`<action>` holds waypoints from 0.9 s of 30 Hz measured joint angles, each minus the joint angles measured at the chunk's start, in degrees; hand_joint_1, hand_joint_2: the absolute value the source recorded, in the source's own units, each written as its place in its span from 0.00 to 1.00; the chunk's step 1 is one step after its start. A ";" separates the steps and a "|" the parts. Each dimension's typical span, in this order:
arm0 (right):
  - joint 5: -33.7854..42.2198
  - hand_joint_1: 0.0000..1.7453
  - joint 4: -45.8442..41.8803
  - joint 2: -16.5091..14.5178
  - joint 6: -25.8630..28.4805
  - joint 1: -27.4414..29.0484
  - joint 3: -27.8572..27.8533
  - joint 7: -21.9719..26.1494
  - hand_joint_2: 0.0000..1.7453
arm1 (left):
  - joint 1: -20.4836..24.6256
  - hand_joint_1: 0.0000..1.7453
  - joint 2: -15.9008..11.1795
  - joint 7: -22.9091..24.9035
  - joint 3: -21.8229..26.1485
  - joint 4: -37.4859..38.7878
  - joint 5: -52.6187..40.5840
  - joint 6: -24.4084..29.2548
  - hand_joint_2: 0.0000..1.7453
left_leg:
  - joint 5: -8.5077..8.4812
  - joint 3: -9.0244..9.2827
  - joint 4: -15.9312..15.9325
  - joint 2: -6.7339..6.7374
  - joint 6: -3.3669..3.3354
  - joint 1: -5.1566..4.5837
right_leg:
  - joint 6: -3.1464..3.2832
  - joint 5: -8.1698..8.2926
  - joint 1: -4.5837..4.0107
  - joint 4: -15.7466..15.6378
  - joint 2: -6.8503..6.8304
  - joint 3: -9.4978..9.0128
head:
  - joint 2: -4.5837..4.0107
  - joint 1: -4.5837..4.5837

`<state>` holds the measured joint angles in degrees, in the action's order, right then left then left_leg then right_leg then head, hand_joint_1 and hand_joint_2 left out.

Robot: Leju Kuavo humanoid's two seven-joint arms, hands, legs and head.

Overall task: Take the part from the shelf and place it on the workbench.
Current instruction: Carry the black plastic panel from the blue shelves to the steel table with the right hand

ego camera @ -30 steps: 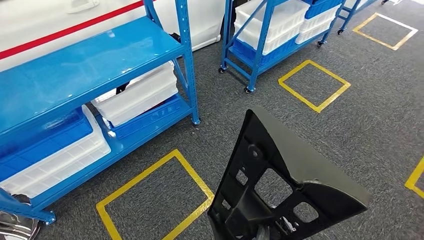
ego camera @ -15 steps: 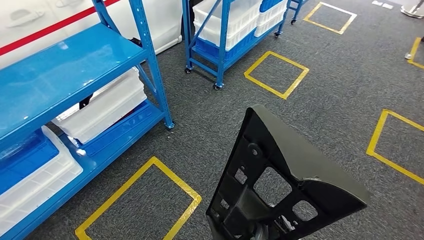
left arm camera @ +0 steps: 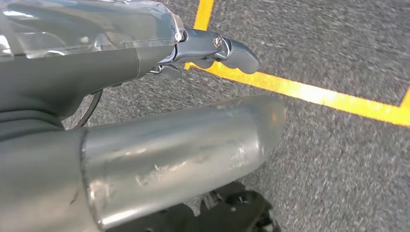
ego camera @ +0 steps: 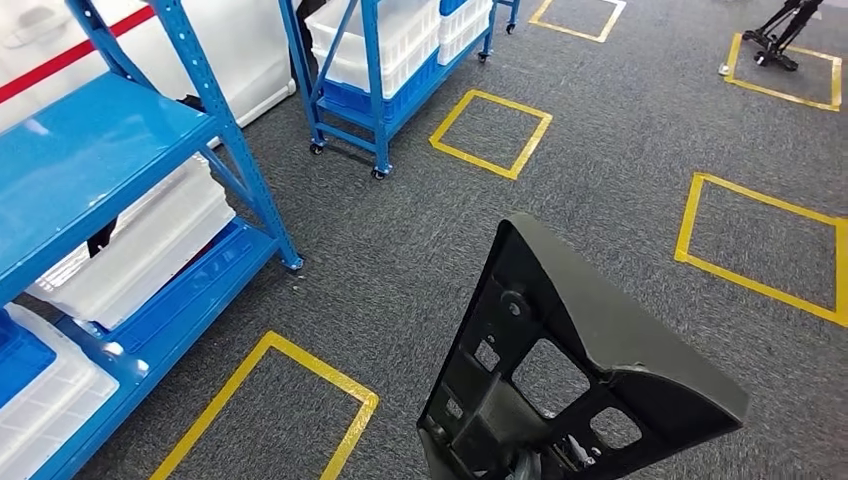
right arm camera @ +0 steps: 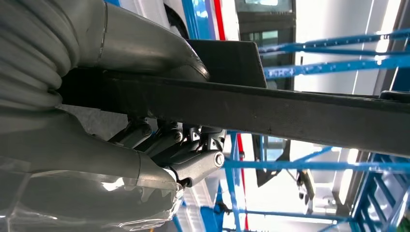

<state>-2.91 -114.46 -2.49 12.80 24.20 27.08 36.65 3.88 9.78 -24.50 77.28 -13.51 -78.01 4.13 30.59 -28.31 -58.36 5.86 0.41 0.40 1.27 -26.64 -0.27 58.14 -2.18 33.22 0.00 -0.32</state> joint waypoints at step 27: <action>-0.78 1.00 0.06 -0.27 -0.44 -0.26 -0.15 -0.01 1.00 | -0.28 0.00 -0.12 0.21 -0.02 0.00 -0.17 -0.15 0.00 | -1.00 -0.96 -0.02 0.20 -1.12 -0.10 | -0.78 -0.89 -0.37 0.89 -2.49 -0.02 | 0.00 -0.27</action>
<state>-3.68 -114.40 -2.75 12.36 23.94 26.93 36.65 3.60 9.66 -24.28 77.26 -13.51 -78.18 3.98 29.59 -29.27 -58.38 6.06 -0.70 0.31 0.49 -27.52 -0.64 59.03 -4.67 33.20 0.00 -0.59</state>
